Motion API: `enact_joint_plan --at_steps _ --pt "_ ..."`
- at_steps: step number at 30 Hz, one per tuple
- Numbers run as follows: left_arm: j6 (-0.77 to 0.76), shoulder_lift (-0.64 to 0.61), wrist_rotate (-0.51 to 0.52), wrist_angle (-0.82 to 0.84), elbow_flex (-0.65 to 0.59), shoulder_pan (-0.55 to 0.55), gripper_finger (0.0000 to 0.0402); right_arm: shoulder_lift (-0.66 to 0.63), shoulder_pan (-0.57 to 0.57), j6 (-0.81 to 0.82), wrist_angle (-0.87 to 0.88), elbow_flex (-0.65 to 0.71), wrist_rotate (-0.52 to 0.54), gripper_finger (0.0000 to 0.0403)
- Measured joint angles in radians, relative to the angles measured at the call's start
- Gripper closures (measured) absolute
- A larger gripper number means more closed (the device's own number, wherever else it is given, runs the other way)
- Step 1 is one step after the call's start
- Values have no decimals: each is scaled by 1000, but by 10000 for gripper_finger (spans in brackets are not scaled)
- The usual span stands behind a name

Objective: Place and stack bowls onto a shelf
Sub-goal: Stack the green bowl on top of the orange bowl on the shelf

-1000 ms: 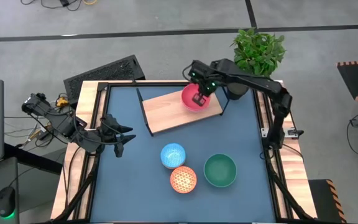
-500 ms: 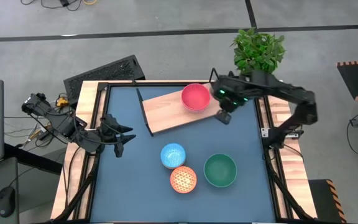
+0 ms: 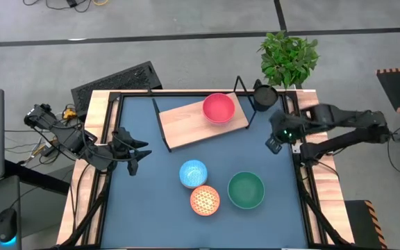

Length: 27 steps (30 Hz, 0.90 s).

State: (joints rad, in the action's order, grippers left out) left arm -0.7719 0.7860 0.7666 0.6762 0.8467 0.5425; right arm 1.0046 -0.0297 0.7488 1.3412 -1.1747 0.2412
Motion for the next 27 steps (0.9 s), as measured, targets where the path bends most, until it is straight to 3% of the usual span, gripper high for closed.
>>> enact_joint_plan --at_steps 6,11,15,23,27 --pt "1 0 0 0 0 0 239 -58 -93 39 -317 197 -81 359" --pt "1 0 8 0 0 0 239 -11 -168 32 -347 280 -86 343" --pt "1 0 7 -1 0 0 239 44 -199 55 -368 317 -90 299" --pt "4 0 26 -1 0 0 239 165 -255 58 -473 329 -140 164" --pt "5 0 34 -1 0 0 239 221 -285 58 -501 329 -138 139"
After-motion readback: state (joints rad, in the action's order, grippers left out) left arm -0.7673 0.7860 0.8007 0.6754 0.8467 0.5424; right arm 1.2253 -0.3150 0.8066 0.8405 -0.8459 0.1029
